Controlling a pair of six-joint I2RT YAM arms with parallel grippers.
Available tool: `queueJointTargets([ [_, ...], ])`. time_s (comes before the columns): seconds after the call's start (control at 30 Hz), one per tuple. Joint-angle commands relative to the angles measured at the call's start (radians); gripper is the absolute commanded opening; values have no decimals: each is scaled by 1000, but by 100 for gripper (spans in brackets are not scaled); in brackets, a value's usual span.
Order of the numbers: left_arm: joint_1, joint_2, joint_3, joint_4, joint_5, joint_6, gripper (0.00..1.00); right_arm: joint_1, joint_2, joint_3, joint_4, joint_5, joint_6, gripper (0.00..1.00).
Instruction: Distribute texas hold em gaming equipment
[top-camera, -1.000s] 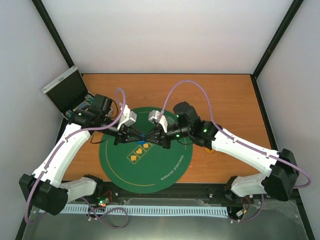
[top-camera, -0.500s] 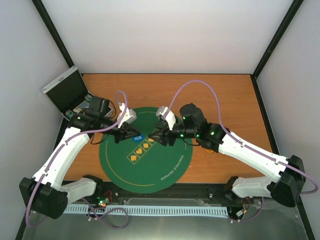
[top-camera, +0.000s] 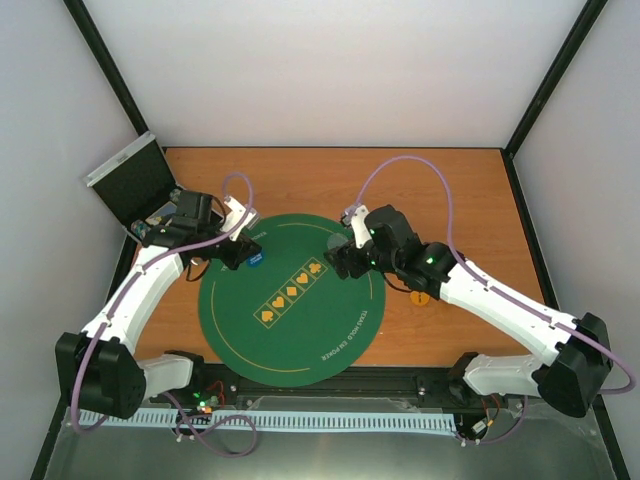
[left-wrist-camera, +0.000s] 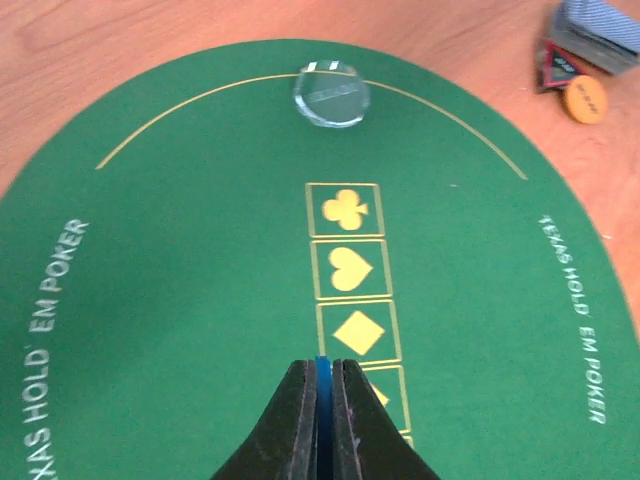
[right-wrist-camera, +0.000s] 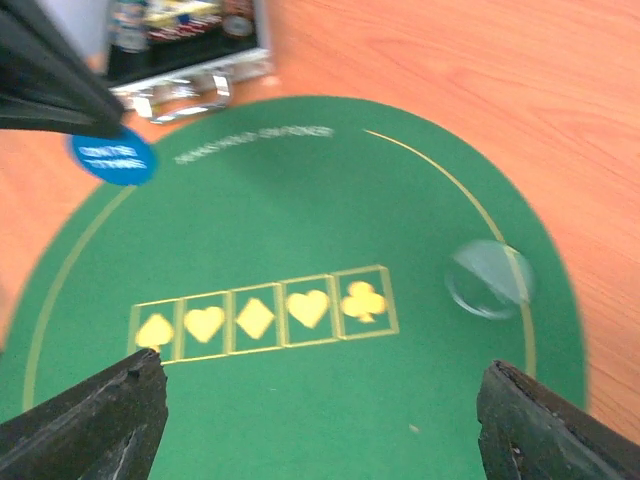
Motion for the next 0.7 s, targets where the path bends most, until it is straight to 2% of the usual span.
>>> queueJointTargets([
  [0.0,12,-5,-12,83,-108,-67,1,-32,30,5,-110,214,85,86],
  [0.13,15,33,-17,89,-122,-59,1,-40,48,1,-117,226,91,88],
  [0.27,35,85,-12,95,-117,13,1,-42,56,-6,-120,229,87,90],
  [0.47,220,298,84,93,84,68,1,-49,69,-8,-132,224,80,93],
  [0.67,250,478,119,124,209,53,1,-60,58,-31,-125,212,84,94],
])
